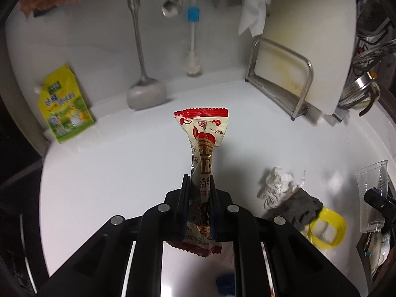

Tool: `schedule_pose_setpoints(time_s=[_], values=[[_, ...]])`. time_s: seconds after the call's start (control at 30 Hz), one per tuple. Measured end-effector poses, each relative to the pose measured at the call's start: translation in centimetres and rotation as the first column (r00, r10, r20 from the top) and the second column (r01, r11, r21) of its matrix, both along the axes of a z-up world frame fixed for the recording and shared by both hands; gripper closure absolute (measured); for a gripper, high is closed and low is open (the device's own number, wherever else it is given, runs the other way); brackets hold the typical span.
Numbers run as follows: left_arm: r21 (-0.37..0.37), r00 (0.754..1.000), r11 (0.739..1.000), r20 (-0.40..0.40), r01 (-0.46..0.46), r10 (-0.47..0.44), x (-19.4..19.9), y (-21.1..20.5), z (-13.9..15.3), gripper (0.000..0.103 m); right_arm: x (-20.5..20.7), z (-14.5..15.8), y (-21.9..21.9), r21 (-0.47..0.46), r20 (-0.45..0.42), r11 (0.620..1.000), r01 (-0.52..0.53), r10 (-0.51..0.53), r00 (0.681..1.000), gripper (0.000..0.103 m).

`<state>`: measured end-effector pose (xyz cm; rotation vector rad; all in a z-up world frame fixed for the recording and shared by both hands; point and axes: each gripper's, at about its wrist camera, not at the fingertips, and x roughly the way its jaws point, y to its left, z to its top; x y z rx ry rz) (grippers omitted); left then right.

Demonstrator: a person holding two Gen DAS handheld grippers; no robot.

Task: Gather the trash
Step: 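Carry the cup and snack bar in both tools over the grey bin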

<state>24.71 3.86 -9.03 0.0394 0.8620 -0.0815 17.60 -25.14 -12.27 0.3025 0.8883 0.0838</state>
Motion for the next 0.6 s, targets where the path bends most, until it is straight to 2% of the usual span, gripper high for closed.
schedule_pose_setpoints(time_s=[0.13,0.27,0.6], values=[[-0.006,1.0,1.0,0.031,-0.003,0.003,-4.2,1.0,2.7,0.089,-3.7,1.5,0.4,-0.01,0.015,1.0,0.004,-0.004,1.0,0.052],[-0.002,0.999,1.0,0.04,0.011,-0.011,-9.0,1.1,3.9,0.089,-8.0,2.3,1.1,-0.006,0.02,1.0,-0.003,0.003,1.0,0.052],[0.011,0.998,0.999,-0.034,0.049,-0.049,-20.9,-1.5,2.6,0.089,-17.9,1.0,1.9,-0.013,-0.049,0.994,-0.11,0.109,0.993,0.052]])
